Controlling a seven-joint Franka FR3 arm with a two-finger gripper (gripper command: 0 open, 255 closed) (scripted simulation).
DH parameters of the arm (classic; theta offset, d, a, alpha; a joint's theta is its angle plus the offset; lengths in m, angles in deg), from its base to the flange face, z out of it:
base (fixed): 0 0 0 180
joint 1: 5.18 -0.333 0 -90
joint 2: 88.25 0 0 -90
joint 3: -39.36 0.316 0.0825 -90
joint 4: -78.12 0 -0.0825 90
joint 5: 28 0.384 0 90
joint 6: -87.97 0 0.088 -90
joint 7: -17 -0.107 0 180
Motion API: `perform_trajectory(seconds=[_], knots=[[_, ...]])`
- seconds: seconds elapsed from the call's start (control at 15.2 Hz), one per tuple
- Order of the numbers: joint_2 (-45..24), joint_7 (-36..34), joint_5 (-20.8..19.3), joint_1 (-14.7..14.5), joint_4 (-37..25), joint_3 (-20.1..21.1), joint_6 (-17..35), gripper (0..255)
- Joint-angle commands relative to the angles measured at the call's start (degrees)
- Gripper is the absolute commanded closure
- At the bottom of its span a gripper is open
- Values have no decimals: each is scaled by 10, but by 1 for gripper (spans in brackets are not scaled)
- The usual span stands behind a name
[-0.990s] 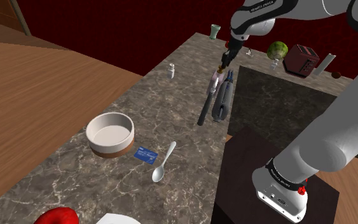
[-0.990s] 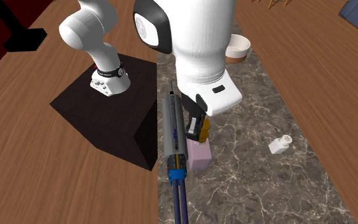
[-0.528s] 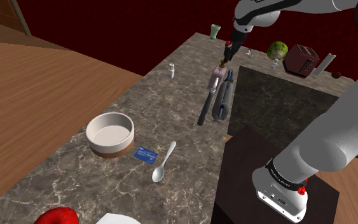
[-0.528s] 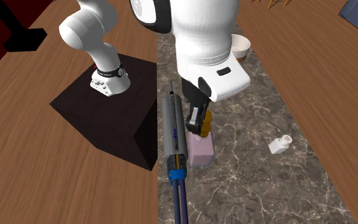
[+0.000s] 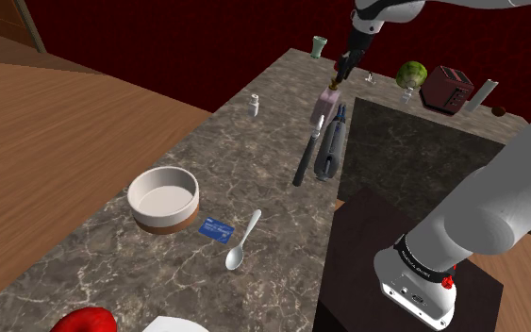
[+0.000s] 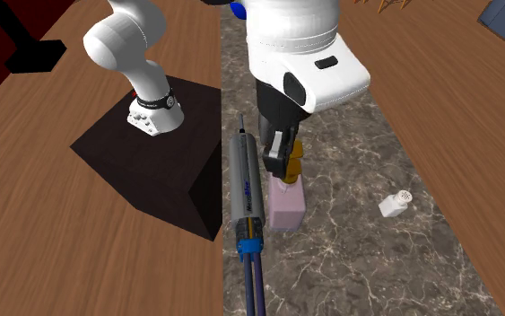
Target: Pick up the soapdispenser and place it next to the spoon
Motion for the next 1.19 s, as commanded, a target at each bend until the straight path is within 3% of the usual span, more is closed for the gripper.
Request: perform_trajectory(seconds=[0.0, 1.12], knots=[[2, 0, -1, 0, -13, 0, -15, 255], [4, 1, -1, -1, -143, 1, -146, 255]])
